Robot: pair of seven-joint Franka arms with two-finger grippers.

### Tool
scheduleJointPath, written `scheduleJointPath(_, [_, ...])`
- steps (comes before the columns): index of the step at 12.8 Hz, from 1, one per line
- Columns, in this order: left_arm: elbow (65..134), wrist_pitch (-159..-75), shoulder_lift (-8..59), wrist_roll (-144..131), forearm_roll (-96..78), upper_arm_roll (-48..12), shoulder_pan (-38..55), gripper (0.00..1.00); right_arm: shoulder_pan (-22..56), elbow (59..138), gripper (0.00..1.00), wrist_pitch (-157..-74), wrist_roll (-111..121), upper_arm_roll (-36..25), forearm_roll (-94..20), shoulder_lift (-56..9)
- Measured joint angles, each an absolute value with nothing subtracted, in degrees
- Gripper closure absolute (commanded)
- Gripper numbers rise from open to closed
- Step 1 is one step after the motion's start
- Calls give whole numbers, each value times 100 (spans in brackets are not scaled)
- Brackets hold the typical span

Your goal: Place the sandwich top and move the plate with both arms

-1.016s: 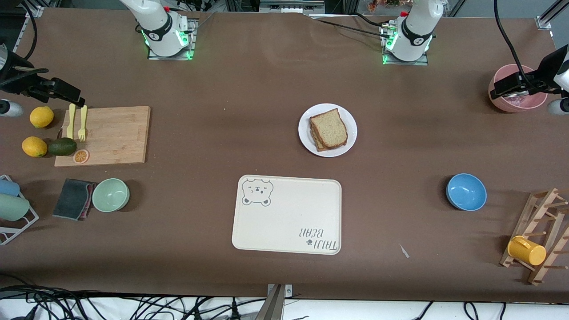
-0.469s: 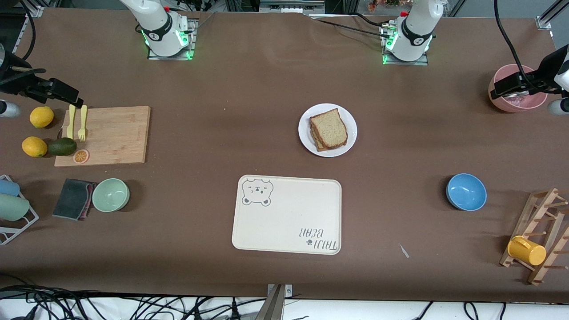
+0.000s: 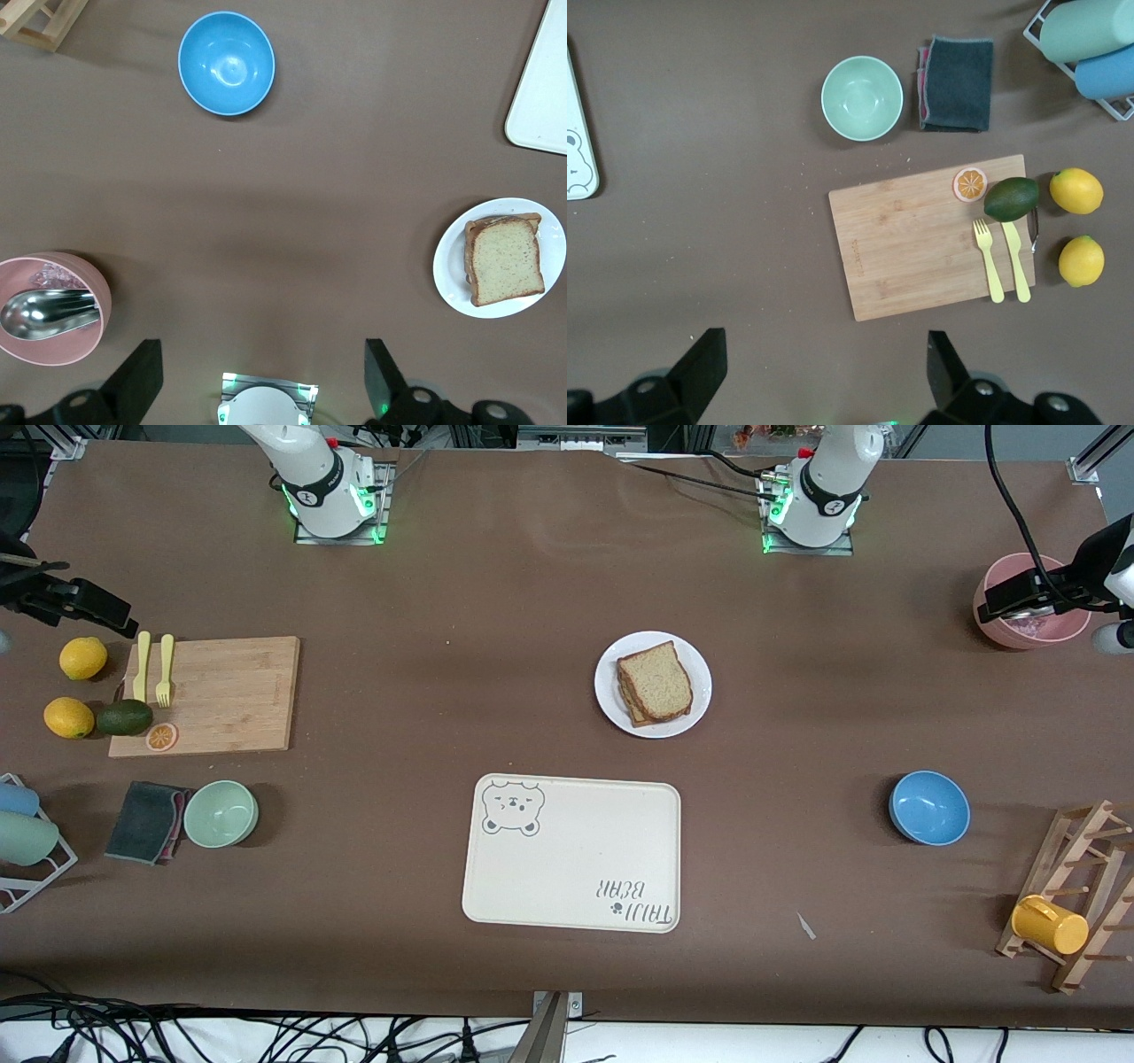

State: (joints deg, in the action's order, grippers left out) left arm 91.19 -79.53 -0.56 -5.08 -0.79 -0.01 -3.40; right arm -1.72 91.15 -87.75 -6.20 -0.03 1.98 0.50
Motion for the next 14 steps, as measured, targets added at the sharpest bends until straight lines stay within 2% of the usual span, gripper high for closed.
scheduleJointPath(14, [9118, -7942, -56, -508, -79, -1, -341, 0, -52, 9063, 0, -8752, -620, 64, -29, -129])
